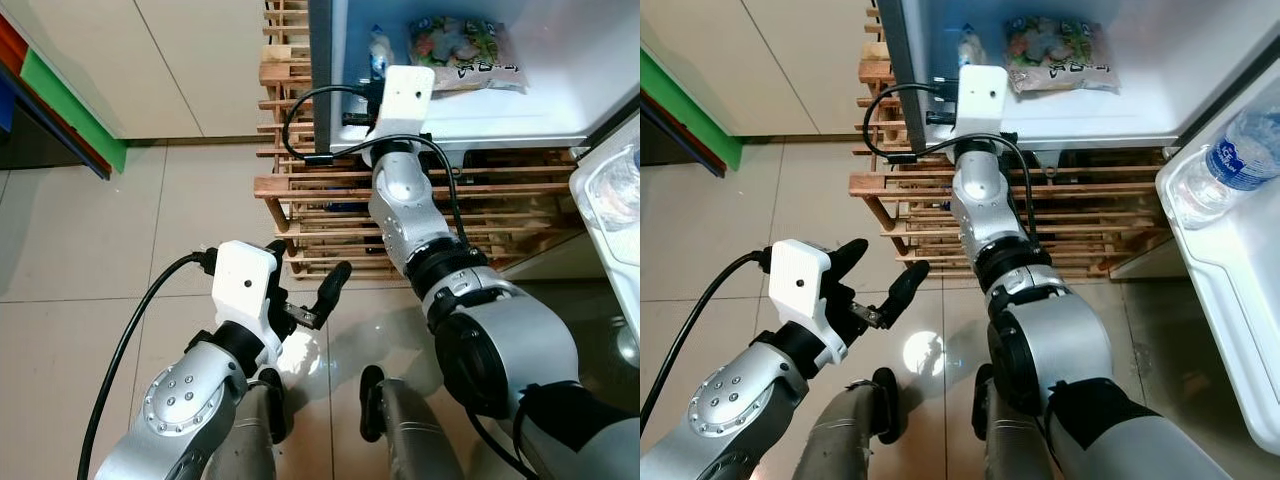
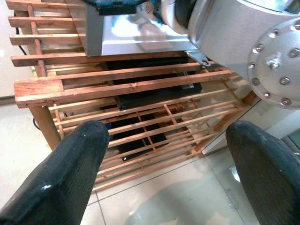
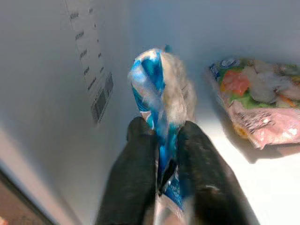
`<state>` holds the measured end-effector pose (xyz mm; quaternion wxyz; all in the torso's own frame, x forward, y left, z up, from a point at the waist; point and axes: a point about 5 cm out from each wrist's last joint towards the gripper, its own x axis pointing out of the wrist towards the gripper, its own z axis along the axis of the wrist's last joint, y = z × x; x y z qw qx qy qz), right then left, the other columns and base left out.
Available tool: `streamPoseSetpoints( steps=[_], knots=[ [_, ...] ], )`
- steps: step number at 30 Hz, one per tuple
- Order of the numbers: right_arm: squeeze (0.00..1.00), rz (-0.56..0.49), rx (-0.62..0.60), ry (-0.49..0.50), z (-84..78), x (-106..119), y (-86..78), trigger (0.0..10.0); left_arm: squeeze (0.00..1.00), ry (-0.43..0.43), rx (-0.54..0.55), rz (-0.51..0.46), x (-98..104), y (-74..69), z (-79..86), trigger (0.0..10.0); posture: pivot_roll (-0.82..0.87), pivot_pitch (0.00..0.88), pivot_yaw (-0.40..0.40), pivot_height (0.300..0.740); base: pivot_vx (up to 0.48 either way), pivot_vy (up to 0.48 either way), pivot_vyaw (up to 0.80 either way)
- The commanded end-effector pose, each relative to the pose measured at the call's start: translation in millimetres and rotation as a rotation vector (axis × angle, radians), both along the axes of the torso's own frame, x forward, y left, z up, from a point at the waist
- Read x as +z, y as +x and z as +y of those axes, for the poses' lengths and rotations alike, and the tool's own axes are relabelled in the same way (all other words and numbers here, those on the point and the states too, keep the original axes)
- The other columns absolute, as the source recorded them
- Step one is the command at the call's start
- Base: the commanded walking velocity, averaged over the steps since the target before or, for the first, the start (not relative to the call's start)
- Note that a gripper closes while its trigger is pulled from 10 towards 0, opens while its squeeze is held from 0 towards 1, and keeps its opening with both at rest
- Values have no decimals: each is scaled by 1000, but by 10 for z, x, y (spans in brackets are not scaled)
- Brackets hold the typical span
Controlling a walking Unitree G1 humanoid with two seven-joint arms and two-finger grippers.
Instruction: Restocking fridge
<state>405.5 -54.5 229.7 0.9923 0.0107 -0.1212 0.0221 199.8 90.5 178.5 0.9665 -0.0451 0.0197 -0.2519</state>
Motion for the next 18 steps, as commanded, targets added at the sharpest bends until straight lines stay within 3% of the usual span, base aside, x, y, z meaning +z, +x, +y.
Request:
streamPoseSetpoints(
  steps=[1, 6, 10, 18],
  knots=[
    [1000, 102, -7, 2, 7, -191, -10, 10000, 0, -3, 0, 16, -10, -58, -16, 10000, 189, 430, 13, 740, 0, 0, 0],
    [1000, 125, -12, 32, 8, -174, 5, 10000, 0, -2, 4, 21, -20, -71, -24, 10000, 194, 433, 12, 740, 0, 0, 0],
    [1000, 145, -9, 109, -8, -110, 32, 10000, 0, 1, 16, 27, -29, -74, -24, 10000, 197, 432, 6, 740, 0, 0, 0],
    [1000, 101, -4, 46, 1, 23, 56, 10000, 0, -2, 22, 27, -34, -55, -45, 10000, 191, 430, 1, 740, 0, 0, 0]
  ],
)
